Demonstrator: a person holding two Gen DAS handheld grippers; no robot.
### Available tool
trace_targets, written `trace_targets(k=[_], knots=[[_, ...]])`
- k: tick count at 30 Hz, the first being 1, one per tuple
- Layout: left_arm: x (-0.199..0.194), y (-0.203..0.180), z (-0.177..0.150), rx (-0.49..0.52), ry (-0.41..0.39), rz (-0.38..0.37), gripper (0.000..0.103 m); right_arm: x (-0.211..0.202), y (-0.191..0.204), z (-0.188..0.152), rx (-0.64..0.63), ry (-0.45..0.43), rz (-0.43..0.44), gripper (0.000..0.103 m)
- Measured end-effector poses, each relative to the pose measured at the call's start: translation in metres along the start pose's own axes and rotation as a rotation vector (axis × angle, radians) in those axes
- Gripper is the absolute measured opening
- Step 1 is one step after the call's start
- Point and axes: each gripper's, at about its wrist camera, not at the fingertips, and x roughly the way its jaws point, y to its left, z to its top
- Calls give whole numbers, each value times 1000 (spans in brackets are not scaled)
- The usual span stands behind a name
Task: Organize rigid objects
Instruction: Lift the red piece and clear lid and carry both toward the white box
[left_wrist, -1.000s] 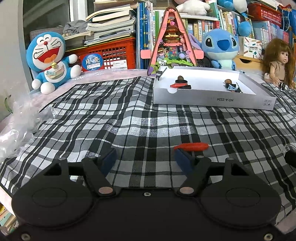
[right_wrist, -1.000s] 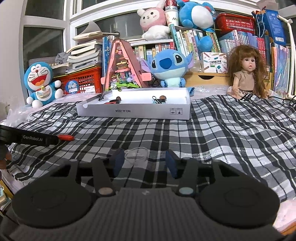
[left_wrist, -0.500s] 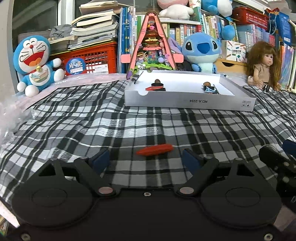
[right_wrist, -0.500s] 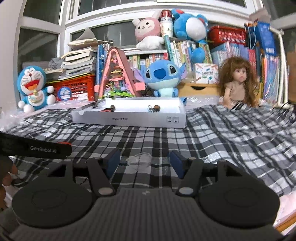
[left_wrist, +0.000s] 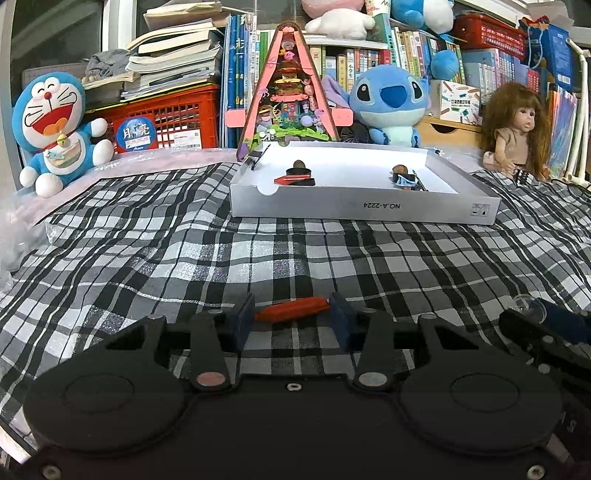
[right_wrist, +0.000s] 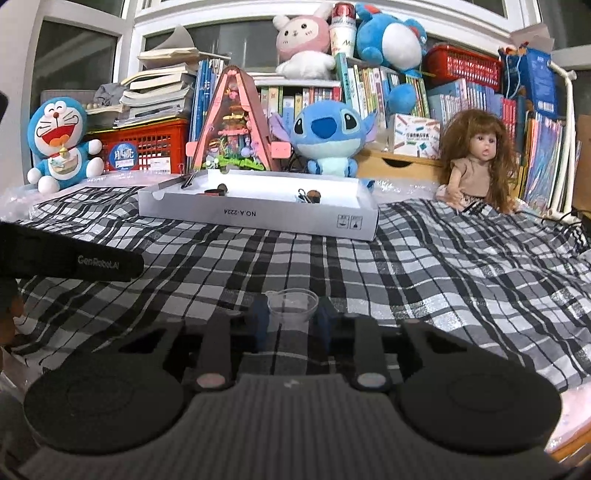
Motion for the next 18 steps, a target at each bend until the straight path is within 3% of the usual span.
trace_targets(k=[8,18], knots=[[-8,-2,14,16,-16,-31,42,1,-7,11,9,-11,30,33],[-3,3,53,10,-22,-29,41,19,-28,43,118,19,76,33]])
